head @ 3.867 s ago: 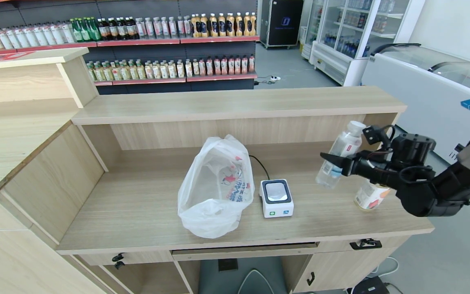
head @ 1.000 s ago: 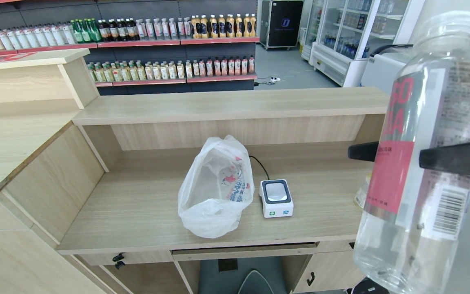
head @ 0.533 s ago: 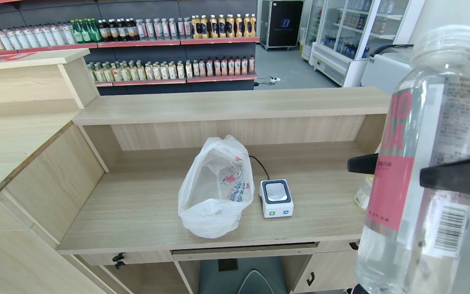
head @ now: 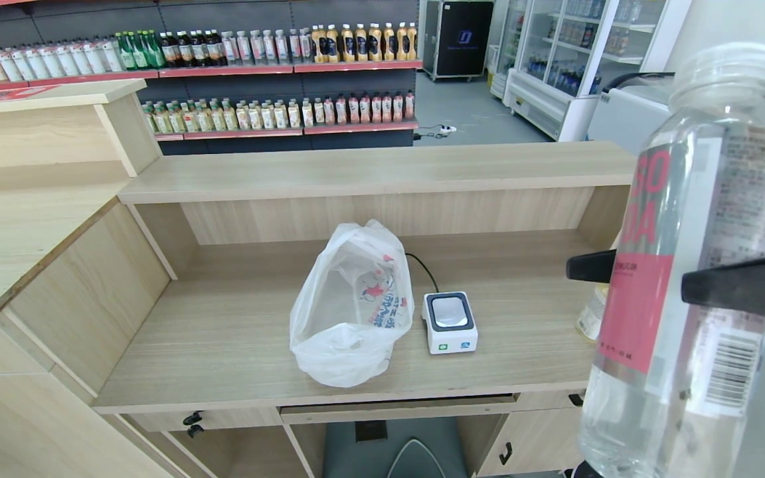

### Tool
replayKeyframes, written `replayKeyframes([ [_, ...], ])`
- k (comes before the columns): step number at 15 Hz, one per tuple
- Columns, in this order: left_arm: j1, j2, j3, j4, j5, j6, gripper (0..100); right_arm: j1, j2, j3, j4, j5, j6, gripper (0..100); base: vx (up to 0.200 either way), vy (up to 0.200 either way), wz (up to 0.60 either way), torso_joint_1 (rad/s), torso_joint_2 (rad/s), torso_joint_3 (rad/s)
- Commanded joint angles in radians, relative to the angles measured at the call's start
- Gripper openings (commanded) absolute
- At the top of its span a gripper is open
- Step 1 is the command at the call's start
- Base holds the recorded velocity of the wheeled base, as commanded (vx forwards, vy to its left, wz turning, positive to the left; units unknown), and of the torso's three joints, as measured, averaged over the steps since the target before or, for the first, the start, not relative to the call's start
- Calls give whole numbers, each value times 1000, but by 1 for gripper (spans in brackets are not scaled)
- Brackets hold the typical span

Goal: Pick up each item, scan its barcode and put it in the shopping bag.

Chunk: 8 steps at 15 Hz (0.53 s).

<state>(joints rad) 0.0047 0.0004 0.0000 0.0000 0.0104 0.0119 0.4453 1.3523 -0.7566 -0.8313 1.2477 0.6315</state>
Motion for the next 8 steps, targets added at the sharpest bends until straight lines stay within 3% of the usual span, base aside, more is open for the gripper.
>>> replayKeyframes([
  [1,0,0,0,0,0,0,100,-66,10,-3,-5,-2,-13,0,0,0,0,0,0,0],
  [4,0,0,0,0,0,0,100,-218,47,2,1,-111,-151,0,0,0,0,0,0,0],
  [8,0,0,0,0,0,0,100,-465,108,26,86,-419,-363,0,0,0,0,0,0,0],
])
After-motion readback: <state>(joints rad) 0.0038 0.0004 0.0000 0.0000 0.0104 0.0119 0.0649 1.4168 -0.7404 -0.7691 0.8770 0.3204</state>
